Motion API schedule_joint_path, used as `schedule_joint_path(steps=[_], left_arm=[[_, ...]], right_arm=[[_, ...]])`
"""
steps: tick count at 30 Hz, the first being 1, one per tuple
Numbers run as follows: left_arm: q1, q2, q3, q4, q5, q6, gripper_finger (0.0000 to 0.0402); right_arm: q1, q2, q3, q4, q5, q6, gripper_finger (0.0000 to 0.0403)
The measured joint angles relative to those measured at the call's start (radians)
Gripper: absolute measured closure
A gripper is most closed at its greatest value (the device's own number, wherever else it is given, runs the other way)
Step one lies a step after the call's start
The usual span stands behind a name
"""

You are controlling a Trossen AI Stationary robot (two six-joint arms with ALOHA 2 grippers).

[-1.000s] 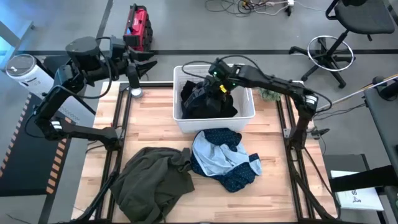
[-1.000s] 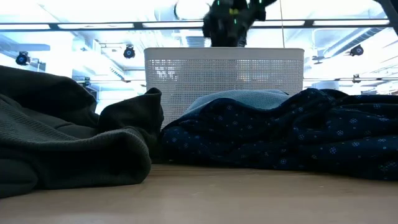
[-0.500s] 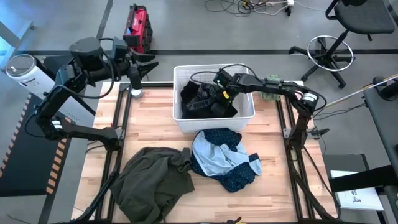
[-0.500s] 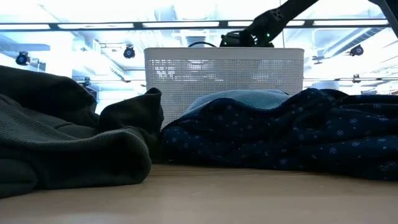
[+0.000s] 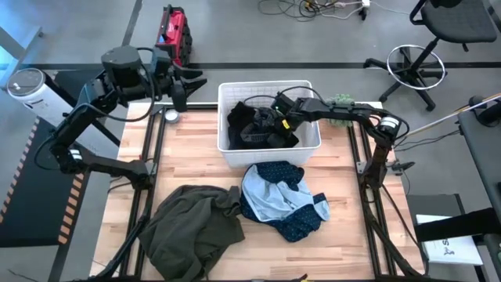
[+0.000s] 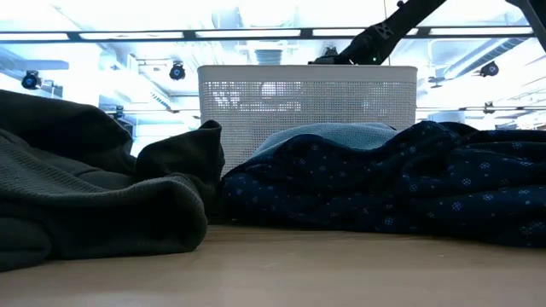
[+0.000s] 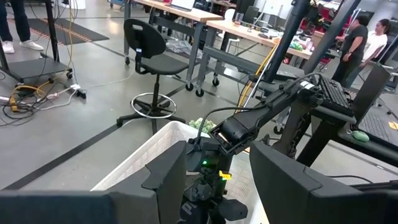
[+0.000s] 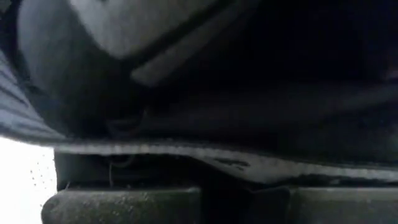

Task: Sort clothes
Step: Put the black boxer into the white bin

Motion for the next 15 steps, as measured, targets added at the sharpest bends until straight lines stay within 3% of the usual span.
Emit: schedule_joint_path(steps=[15], left_arm=[[-0.002, -0.008, 0.000, 0.003, 0.000, 0.000, 0.0231]], right_arm=[[0.007, -0.199, 0.062, 0.043, 0.014, -0.048, 0.0403]])
